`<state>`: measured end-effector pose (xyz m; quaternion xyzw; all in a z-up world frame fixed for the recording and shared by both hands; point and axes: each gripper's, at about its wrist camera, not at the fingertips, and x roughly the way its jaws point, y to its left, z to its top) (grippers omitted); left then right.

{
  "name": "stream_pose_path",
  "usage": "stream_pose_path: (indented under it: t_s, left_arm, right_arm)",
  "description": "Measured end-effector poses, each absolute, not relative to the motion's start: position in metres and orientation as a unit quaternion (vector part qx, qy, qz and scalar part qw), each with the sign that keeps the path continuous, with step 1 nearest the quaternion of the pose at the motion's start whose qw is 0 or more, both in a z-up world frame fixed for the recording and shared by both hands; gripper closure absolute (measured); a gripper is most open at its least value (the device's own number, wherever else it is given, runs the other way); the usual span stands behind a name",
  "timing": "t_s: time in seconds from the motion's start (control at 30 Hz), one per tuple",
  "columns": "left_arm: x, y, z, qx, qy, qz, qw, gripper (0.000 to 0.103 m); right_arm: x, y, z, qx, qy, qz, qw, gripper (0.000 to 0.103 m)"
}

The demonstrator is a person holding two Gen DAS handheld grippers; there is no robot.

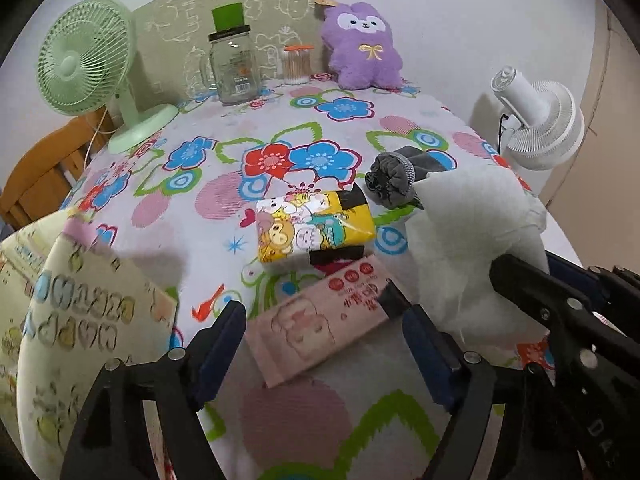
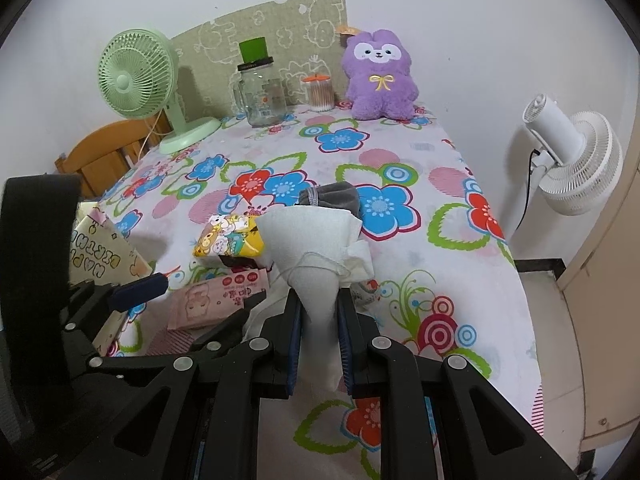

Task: Organize soft objects
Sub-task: 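Lift the pink packet with the left tool while the right tool holds the white cloth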

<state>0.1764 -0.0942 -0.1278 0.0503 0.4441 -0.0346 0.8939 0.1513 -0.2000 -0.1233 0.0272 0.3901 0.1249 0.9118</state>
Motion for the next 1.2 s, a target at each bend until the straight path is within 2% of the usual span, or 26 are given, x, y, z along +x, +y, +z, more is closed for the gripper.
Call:
stream_pose_path:
  t_s: [0.37, 0.43, 0.5, 0.73, 0.8, 0.9, 1.2]
  left_arm:
    - [0.195, -0.096, -0.14, 0.047, 0.458, -0.041, 0.887, 0.019]
    - [0.194, -0.097, -0.14, 0.045, 0.458, -0.05, 0.886, 0.027]
    - [0.191, -0.1, -0.138, 0.046, 0.458, -0.063, 0.886, 0.042]
    - [0.185, -0.098, -0.137, 0.03, 0.47, -0.065, 0.88, 0.045]
    - [0.18, -0.099, -0.137, 0.032, 0.468, -0.066, 0.881, 0.054]
    - [0.172, -0.101, -0.136, 0.037, 0.468, -0.069, 0.88, 0.059]
    - [0.153, -0.101, -0.128, 0.04, 0.461, -0.072, 0.883, 0.062]
  right_arm:
    - [0.16, -0.202, -0.128, 0.028, 0.397, 0.115, 0.91, 0.083]
    - [0.161, -0.202, -0.128, 0.029, 0.397, 0.114, 0.91, 0.083]
    - [0.161, -0.203, -0.128, 0.03, 0.397, 0.114, 0.91, 0.083]
    - [0.159, -0.202, -0.128, 0.029, 0.397, 0.119, 0.91, 0.083]
    - [0.158, -0.2, -0.128, 0.028, 0.397, 0.122, 0.909, 0.083]
    - [0.156, -0.198, -0.127, 0.028, 0.397, 0.124, 0.909, 0.083]
    - [0.142, -0.194, -0.123, 0.027, 0.393, 0.122, 0.911, 0.083]
